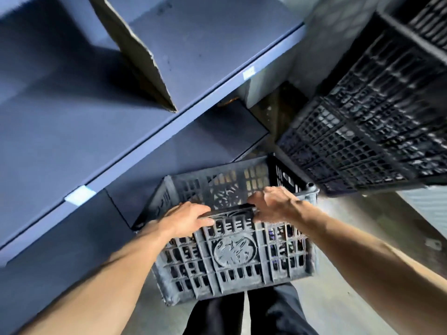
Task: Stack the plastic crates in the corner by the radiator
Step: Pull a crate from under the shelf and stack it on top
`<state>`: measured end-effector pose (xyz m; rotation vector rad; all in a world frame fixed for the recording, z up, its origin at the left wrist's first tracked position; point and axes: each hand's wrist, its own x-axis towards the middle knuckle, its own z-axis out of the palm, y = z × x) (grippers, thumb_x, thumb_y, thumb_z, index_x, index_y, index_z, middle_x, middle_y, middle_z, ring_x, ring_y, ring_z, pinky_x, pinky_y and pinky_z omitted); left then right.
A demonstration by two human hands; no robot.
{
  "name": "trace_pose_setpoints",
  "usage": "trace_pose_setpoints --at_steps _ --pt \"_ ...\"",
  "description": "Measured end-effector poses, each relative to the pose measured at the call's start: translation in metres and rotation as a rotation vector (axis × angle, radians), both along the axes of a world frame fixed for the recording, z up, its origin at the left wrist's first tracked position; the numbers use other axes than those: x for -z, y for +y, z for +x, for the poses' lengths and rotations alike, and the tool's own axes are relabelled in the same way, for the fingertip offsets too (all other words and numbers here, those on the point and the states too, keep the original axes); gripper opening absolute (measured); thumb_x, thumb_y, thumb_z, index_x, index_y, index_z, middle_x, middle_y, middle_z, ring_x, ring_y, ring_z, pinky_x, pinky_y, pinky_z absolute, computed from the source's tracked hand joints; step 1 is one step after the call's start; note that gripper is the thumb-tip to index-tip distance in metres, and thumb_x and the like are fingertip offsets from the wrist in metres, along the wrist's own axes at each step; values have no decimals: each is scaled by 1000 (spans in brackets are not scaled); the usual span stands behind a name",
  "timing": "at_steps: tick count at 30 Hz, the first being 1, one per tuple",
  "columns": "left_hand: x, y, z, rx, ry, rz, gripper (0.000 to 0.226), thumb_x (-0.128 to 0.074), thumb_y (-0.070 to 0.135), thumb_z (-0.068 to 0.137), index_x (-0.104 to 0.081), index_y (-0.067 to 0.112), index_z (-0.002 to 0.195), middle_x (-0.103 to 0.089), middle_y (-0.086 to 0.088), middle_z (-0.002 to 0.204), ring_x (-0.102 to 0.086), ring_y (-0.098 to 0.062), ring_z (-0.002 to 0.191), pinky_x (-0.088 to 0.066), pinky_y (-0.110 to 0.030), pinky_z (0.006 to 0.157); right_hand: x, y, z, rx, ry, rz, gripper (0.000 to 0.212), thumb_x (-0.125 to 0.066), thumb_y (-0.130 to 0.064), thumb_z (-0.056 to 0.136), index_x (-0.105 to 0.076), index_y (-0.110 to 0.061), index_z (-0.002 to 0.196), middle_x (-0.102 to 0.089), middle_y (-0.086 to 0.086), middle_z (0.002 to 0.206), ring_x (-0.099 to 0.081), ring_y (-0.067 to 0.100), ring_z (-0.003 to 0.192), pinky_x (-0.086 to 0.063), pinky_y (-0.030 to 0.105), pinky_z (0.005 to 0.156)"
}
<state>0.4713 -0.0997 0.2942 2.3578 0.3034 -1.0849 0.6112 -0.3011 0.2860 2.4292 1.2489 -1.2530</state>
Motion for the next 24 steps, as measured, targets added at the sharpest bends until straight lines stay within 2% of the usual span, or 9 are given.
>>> trace_pose_setpoints --at_steps 3,5,7,10,12,15,17,21,24 --pt "-21 -19 -2 84 -26 -29 29 -54 51 94 -64 26 103 -55 12 68 -57 -6 61 -51 -32 77 -23 -38 -28 33 -10 -30 35 -57 -38 92 -56 -22 123 -68 4 106 -63 20 90 -56 33 79" --pt "-33 -35 -2 131 -50 -39 32 -53 54 94 -64 27 107 -63 11 77 -64 -13 75 -50 -32 77 -40 -59 -42 101 8 -23 42 -63 -38 90 -54 -30 130 -70 2 108 -64 17 87 -57 29 74" --pt "-46 -52 2 183 -77 -36 34 -52 54 94 -65 24 103 -67 4 86 -65 -19 83 -47 -31 71 -62 -81 -54 175 20 -2 52 -69 -37 88 -50 -30 136 -70 2 110 -60 15 82 -51 22 69" --pt "-70 -83 10 331 -123 23 43 -49 56 94 -55 15 85 -57 1 71 -58 -21 70 -37 -33 61 -95 -113 -72 271 18 -10 50 -71 -37 87 -53 -23 131 -67 3 106 -52 13 82 -38 17 58" --pt "-84 -103 14 434 -122 57 43 -47 56 95 -58 15 94 -62 -1 80 -59 -21 76 -39 -34 68 -110 -135 -85 333 -31 0 42 -70 -39 86 -57 -21 122 -64 1 96 -52 14 80 -36 21 57" --pt "-100 -128 15 571 -78 80 48 -55 52 93 -58 16 124 -65 -2 99 -64 -24 97 -48 -37 84 -119 -167 -109 404 -110 13 32 -68 -43 88 -60 -16 103 -67 -3 88 -60 18 74 -41 26 57" --pt "-108 -145 11 637 -104 110 46 -64 44 89 -57 14 124 -60 1 92 -62 -21 87 -47 -34 78 -123 -188 -125 441 -164 29 27 -65 -42 91 -58 -17 97 -70 -2 88 -65 19 74 -45 28 58" --pt "-133 -182 6 700 -273 183 34 -69 36 88 -58 19 114 -66 2 94 -63 -22 90 -49 -36 80 -143 -223 -145 515 -280 96 26 -60 -36 94 -61 -18 112 -72 -1 92 -67 19 75 -51 29 62" --pt "-162 -203 11 699 -397 183 22 -68 36 88 -58 20 99 -57 8 81 -54 -17 78 -44 -34 70 -174 -245 -147 547 -392 121 27 -62 -35 91 -62 -18 112 -73 1 93 -69 23 82 -52 30 66"
